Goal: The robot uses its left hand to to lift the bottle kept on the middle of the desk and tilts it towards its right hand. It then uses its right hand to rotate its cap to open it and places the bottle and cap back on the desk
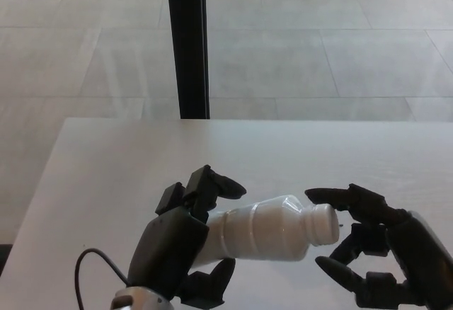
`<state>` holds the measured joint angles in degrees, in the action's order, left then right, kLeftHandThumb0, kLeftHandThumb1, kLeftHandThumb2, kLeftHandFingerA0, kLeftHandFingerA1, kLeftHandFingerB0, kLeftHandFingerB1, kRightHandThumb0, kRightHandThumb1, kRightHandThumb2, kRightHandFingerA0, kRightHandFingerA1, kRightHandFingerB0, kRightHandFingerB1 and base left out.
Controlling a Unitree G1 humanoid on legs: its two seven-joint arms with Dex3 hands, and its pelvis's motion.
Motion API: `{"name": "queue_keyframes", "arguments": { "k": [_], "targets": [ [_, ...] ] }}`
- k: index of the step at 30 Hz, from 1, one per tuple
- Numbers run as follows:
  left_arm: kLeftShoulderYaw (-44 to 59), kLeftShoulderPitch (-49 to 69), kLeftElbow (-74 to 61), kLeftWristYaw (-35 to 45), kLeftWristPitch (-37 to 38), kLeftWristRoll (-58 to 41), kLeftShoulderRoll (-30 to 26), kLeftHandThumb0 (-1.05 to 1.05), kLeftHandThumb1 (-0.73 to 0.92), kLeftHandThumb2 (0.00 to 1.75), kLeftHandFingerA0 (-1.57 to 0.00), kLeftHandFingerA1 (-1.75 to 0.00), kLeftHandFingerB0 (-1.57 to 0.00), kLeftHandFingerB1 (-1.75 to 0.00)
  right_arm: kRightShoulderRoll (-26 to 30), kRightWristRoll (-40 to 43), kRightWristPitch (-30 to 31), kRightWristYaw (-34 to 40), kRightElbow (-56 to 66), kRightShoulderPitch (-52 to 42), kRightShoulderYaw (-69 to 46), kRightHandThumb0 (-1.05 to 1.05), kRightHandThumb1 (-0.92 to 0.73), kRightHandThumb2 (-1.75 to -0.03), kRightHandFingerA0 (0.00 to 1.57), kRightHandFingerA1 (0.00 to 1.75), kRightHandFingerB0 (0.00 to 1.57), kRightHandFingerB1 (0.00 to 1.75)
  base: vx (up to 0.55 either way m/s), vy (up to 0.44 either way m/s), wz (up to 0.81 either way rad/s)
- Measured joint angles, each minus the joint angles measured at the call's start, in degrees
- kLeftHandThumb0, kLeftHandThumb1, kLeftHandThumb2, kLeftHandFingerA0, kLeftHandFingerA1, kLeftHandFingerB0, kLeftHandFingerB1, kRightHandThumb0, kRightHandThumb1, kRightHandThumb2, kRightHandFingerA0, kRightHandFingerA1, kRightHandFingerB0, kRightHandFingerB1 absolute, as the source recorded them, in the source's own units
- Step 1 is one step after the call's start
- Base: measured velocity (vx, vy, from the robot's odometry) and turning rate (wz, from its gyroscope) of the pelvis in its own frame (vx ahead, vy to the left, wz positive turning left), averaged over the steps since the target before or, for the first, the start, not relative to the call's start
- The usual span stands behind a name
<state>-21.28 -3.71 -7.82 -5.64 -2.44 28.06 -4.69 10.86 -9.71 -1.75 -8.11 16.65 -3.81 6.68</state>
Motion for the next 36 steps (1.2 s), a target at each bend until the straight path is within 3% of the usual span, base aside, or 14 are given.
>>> {"name": "queue_keyframes", "arguments": {
  "k": [4, 11, 17, 25, 26, 27, 28, 29, 30, 32, 36],
  "targets": [
    [0.00, 0.00, 0.59, -0.25, 0.62, 0.02, 0.01, 0.44, 0.54, 1.58, -1.21, -1.75, -1.08, -1.55, -0.79, 0.03, -0.99, 0.75, -0.51, 0.13, -0.67, -0.35, -0.79, -0.66, 0.93, 1.45, 0.63, 0.60, 0.00, 0.000, 0.00],
    [0.19, 0.02, 0.90, -0.94, 1.35, -0.02, 0.12, 0.44, 0.54, 1.58, -1.20, -1.75, -1.07, -1.55, -3.78, -0.03, -3.47, 2.28, -1.00, 0.13, -1.55, -0.34, -0.79, -0.70, 0.95, 1.48, 0.61, 0.67, 0.00, 0.000, 0.00],
    [0.21, 0.08, 0.91, -1.18, 2.02, -0.05, 0.22, 0.45, 0.56, 1.57, -1.17, -1.75, -1.05, -1.55, -4.54, -0.23, -5.58, 2.81, -1.63, 0.13, -2.07, -0.36, -0.76, -0.72, 0.99, 1.53, 0.69, 0.73, 0.00, 0.000, 0.00],
    [0.26, 0.16, 0.90, -1.24, 2.09, 0.02, 0.27, 0.44, 0.53, 1.58, -1.18, -1.75, -1.04, -1.54, -4.56, -2.12, -7.09, 3.74, -2.08, 0.09, -2.00, -0.36, -0.72, -0.77, 0.90, 1.57, 0.80, 0.80, 0.00, 0.000, 0.00],
    [0.28, 0.16, 0.90, -1.25, 2.09, 0.03, 0.27, 0.46, 0.53, 1.60, -1.17, -1.75, -1.04, -1.54, -4.37, -2.50, -7.25, 3.85, -2.16, 0.09, -1.98, -0.36, -0.71, -0.82, 0.90, 1.57, 0.87, 0.85, 0.00, 0.000, 0.00],
    [0.31, 0.16, 0.91, -1.26, 2.09, 0.03, 0.26, 0.46, 0.53, 1.58, -1.16, -1.75, -1.05, -1.55, -4.18, -2.88, -7.46, 3.93, -2.38, 0.10, -1.97, -0.37, -0.67, -0.88, 0.92, 1.58, 0.91, 1.04, 0.00, 0.000, 0.00],
    [0.35, 0.17, 0.92, -1.27, 2.10, 0.03, 0.26, 0.46, 0.53, 1.58, -1.16, -1.75, -1.05, -1.55, -3.94, -3.27, -7.73, 3.99, -2.65, 0.09, -1.96, -0.37, -0.67, -0.88, 0.92, 1.58, 0.91, 1.04, 0.00, 0.000, 0.00],
    [0.40, 0.18, 0.93, -1.27, 2.11, 0.03, 0.25, 0.45, 0.52, 1.62, -1.17, -1.75, -1.05, -1.54, -3.67, -3.66, -8.06, 4.04, -2.93, 0.10, -1.95, -0.36, -0.66, -0.90, 0.91, 1.61, 0.87, 1.28, 0.00, 0.000, 0.00],
    [0.43, 0.17, 0.95, -1.27, 2.12, 0.03, 0.24, 0.44, 0.52, 1.61, -1.16, -1.75, -1.05, -1.54, -3.54, -3.84, -8.24, 4.04, -3.04, 0.10, -1.93, -0.36, -0.66, -0.91, 0.90, 1.63, 0.83, 1.34, 0.00, 0.000, 0.00],
    [0.45, 0.17, 0.95, -1.27, 2.14, 0.09, 0.23, 0.44, 0.53, 1.58, -1.17, -1.75, -1.06, -1.54, -2.97, -4.24, -8.62, 3.99, -3.30, 0.09, -1.87, -0.33, -0.65, -0.95, 0.89, 1.65, 0.80, 1.41, 0.00, 0.000, 0.00],
    [0.42, 0.24, 0.95, -1.28, 2.50, 0.35, 0.19, 0.46, 0.52, 1.57, -1.16, -1.75, -1.05, -1.53, -1.01, -4.30, -8.96, 3.00, -3.15, 0.11, -1.72, -0.29, -0.60, -1.03, 0.89, 1.64, 0.81, 1.33, 0.00, 0.000, 0.00]
  ]
}}
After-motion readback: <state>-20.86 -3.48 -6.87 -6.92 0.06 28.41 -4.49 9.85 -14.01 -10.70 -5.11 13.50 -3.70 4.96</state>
